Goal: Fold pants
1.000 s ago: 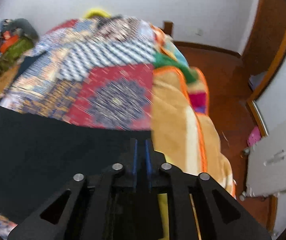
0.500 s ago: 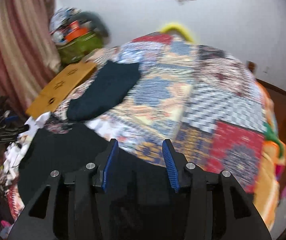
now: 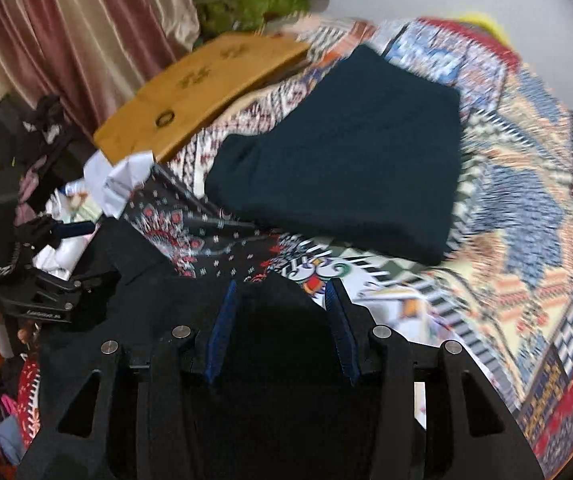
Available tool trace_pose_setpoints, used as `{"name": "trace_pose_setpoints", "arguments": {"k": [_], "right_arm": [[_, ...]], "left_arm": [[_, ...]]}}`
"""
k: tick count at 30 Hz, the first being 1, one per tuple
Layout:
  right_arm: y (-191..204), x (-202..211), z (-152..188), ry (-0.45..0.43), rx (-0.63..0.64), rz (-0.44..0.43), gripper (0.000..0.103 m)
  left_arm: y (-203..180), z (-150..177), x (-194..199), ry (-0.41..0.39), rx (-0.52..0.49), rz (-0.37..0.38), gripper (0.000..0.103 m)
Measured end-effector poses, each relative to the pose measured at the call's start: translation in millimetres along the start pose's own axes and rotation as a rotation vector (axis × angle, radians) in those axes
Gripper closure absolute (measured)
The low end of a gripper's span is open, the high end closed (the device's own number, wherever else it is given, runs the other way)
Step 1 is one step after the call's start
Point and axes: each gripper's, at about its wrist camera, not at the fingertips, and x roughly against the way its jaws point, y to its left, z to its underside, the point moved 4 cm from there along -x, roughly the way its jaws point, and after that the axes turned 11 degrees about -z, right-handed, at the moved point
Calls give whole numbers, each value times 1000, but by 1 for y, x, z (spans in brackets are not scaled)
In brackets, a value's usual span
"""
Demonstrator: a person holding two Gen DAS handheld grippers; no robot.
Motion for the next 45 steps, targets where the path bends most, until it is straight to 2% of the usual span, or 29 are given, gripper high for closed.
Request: {"name": "trace_pose_setpoints", "arguments": {"k": [1, 2, 5, 7, 8, 11, 17, 21, 24, 25, 27, 28, 29, 30, 35, 40, 45], "right_arm": [[-1, -6, -1, 20, 1, 3, 70], [-2, -13, 0, 48, 2, 9, 78], [-2, -22, -1, 77, 16, 10, 93], [2, -20, -2, 42, 51, 56, 96], [5, -17, -1, 10, 71, 86, 99], [9, -15, 1, -8, 117, 136, 100], [2, -17, -3, 14, 93, 172, 100], [9, 2, 0, 3, 58, 176, 99], [17, 32, 5, -32, 42, 180, 94], [20, 45, 8, -46, 45, 177, 93], [29, 71, 16, -77, 50, 164, 78], [35, 83, 22, -98, 55, 156, 74], [43, 95, 29, -120, 68, 146, 66], [50, 104, 36, -136, 85, 138, 64], [86, 121, 77, -151, 132, 73, 64], [113, 103, 113, -114, 149, -7, 64], [125, 67, 133, -33, 168, -29, 64]], "left_arm": [[-4, 0, 2, -8, -2, 23, 38], [-6, 0, 3, -12, -5, 33, 46], [-11, 1, 11, -56, -28, 3, 57], [-10, 3, 17, -83, -35, -24, 65], [-8, 3, 19, -90, -31, -32, 72], [3, 5, 20, -101, -16, -62, 74], [14, 10, 15, -79, -2, -82, 74], [17, 10, 27, -56, -11, -89, 67], [29, 14, 58, -97, 9, -121, 62], [33, 16, 68, -112, 19, -127, 53], [40, 22, 84, -135, 43, -119, 33], [43, 27, 92, -144, 56, -110, 32], [46, 34, 100, -145, 67, -102, 31], [46, 37, 102, -142, 69, -100, 31], [36, 69, 108, -89, 79, -67, 30], [14, 100, 97, -23, 44, -39, 29], [-1, 116, 96, -12, -5, -28, 29]]}}
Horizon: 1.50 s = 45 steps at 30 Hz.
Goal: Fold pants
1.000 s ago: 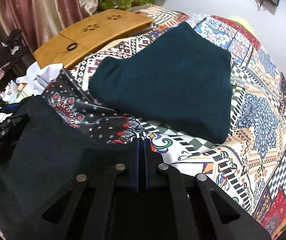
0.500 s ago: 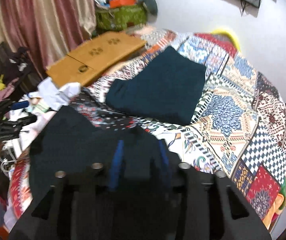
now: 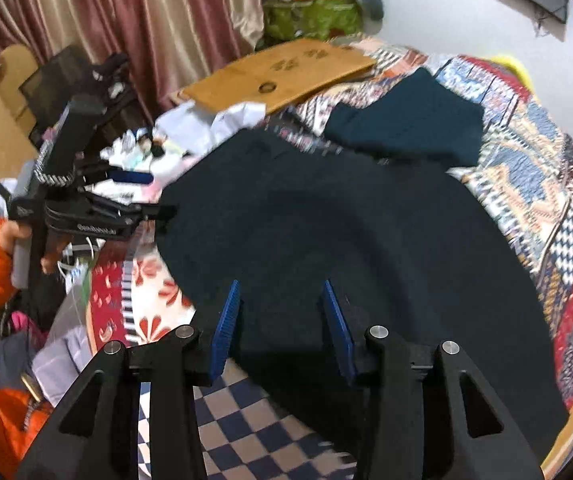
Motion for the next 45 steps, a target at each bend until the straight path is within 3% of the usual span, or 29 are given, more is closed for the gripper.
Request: {"name": "trace_pose_setpoints", "arguments": {"k": [7, 11, 14, 17, 29, 31, 33, 35, 37, 42, 45], "right_arm": [[0, -21, 1, 14, 22, 23, 62], [8, -30, 0, 20, 75, 21, 78], [14, -30, 1, 10, 77, 4, 89], [14, -28, 1, -12, 64, -7, 93], [23, -23, 4, -37, 94, -15, 96], [24, -23, 5, -36, 95, -21, 96], [24, -21, 4, -39, 92, -29, 96], [24, -20, 4, -42, 90, -34, 97], [24, -19, 3, -47, 87, -40, 97], [26, -11, 2, -63, 71, -76, 97], [28, -15, 2, -51, 67, -91, 97]], "left_arm": [[-5, 7, -3, -10, -35, -20, 25], [0, 8, -5, -7, -20, 5, 24], [9, 11, -7, 23, 55, 69, 24], [19, 10, -5, 24, 137, 94, 24], [15, -1, -30, 171, 407, 404, 24], [14, -4, -37, 193, 438, 433, 32], [11, -6, -44, 218, 450, 443, 65], [13, -5, -49, 238, 477, 419, 88], [16, -4, -49, 237, 499, 409, 91], [27, -6, -9, 90, 474, 344, 91], [29, -1, -2, 68, 452, 308, 91]]}}
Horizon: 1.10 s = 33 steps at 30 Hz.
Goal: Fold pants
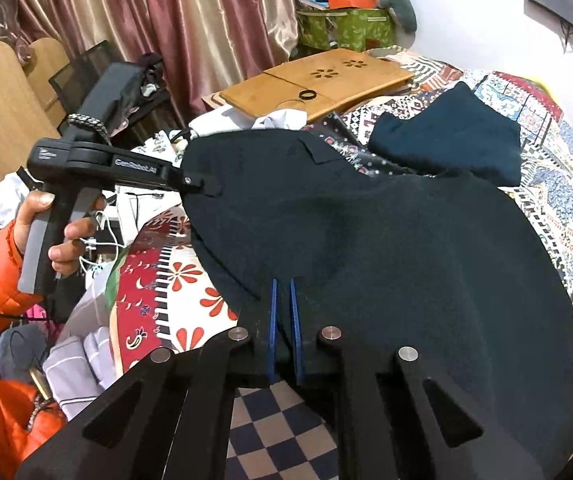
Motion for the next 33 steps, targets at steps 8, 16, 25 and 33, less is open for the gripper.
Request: {"name": "trace_pose_setpoints", "arguments": {"k": [8, 16, 25, 33], "right_arm": [[-7, 3, 4, 22, -88, -24, 91], [-42, 48, -12, -115, -147, 127, 51], [-91, 34, 34, -82, -310, 225, 48], [-78, 68, 72, -126, -381, 196, 46]], "left_arm": [[-5, 18, -30, 44, -135, -150, 73], [-40, -20, 9, -110, -324, -280, 65], [-62, -42, 31, -203, -350, -263, 36], [-118, -19, -27, -74, -509, -223, 33]]}}
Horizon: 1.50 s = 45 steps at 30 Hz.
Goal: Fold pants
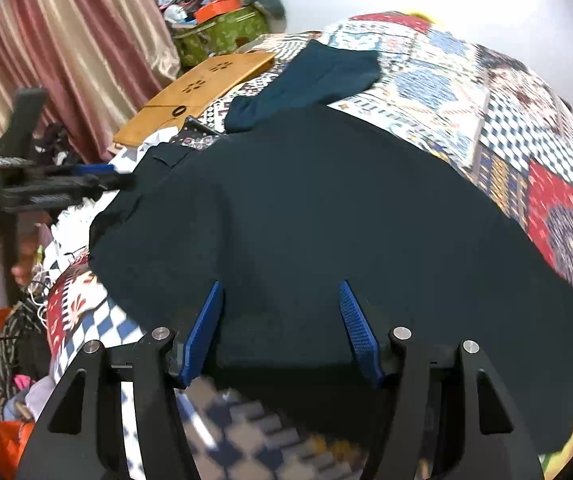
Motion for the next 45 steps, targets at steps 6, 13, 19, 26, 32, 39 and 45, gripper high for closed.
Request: {"name": "trace_pose_setpoints", "arguments": {"k": [6, 13, 19, 26, 32, 39, 45], "right_arm": [[-30, 51, 24, -109, -134, 80, 46], [-84, 100, 81, -253, -430, 194, 46], [-119, 125, 128, -322, -625, 228, 46], [-143, 133, 154, -373, -741, 187, 46], [-161, 138, 167, -427, -804, 173, 46], [-190, 139, 162, -499, -855, 140, 57], [-205, 142, 154, -521, -868, 190, 92]], "left_arm": [[-23, 21, -3, -23, -29, -76, 32], [-27, 3, 21, -11, -72, -33, 30], [-71, -38, 15, -22, -140, 24, 28], [-160, -77, -22, 48, -342, 96, 25], [-217, -98, -46, 83, -431, 123, 10], [-255, -115, -63, 94, -442, 141, 6], [-285, -124, -68, 84, -431, 142, 8]]}}
